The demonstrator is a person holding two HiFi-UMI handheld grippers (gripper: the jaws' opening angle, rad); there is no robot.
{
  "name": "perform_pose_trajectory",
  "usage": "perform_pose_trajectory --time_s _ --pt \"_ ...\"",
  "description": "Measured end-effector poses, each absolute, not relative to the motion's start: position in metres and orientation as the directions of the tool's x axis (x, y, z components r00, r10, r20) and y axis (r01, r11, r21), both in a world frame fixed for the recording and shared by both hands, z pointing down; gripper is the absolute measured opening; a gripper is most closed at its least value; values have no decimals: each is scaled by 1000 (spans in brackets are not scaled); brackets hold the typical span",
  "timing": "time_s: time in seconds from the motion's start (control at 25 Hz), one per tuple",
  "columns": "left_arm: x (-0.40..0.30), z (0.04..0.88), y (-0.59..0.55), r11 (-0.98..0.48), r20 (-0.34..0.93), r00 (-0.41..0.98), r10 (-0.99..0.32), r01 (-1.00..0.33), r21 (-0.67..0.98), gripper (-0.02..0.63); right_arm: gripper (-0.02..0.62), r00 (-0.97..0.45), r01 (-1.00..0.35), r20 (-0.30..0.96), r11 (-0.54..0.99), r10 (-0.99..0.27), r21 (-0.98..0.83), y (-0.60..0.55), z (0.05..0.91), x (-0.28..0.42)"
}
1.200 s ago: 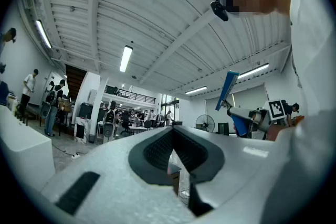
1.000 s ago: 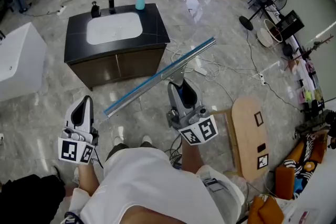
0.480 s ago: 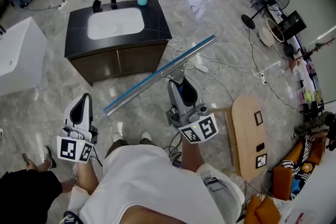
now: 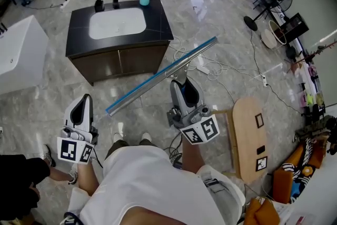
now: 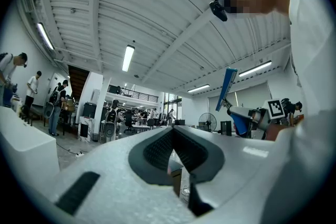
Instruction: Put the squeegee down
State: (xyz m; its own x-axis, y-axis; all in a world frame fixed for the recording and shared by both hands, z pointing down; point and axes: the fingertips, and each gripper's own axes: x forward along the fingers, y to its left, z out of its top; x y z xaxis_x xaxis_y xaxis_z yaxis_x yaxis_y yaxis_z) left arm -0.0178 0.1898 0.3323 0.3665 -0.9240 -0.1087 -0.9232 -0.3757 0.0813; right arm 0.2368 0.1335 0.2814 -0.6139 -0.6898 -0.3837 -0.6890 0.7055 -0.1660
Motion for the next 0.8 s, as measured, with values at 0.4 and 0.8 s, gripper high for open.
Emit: perform_pose_trajectory --time_s 0.4,0.8 --pt "-1 340 184 -339 -95 331 -939 -937 82 6 138 -624 -681 -375 712 -686 -170 118 290 256" --pt "43 344 163 -300 -85 294 -952 -952 64 6 138 -661 -642 -380 750 -647 -162 90 298 288"
